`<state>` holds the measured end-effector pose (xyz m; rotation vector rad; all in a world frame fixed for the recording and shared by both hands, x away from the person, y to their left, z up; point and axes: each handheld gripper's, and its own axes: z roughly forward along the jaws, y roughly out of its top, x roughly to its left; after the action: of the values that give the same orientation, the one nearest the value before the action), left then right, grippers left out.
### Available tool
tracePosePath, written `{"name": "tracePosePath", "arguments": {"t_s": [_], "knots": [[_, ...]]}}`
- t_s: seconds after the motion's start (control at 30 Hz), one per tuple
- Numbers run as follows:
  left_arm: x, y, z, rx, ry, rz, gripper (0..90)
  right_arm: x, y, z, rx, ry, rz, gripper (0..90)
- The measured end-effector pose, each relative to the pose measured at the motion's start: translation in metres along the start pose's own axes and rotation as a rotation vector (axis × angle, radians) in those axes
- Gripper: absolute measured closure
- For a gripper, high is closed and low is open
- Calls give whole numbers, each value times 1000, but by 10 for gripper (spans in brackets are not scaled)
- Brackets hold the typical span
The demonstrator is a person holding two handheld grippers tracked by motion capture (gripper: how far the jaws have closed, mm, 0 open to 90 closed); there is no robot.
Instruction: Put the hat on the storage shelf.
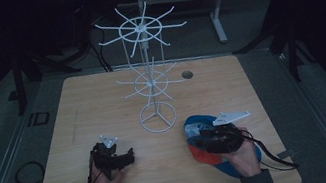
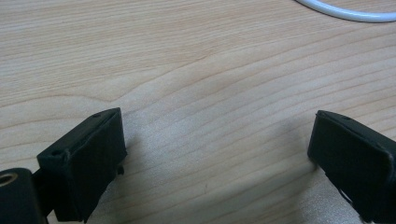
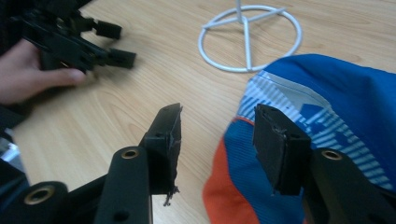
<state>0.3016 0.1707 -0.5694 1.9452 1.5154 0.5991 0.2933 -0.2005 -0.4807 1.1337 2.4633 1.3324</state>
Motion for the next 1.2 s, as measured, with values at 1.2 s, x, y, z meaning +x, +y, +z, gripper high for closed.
{"name": "tracePosePath", "arguments": {"t_s": [1.2], "knots": [[-1,0,0,-1,1,-2,45,-14,28,-21,56,-122,-52,508]]}}
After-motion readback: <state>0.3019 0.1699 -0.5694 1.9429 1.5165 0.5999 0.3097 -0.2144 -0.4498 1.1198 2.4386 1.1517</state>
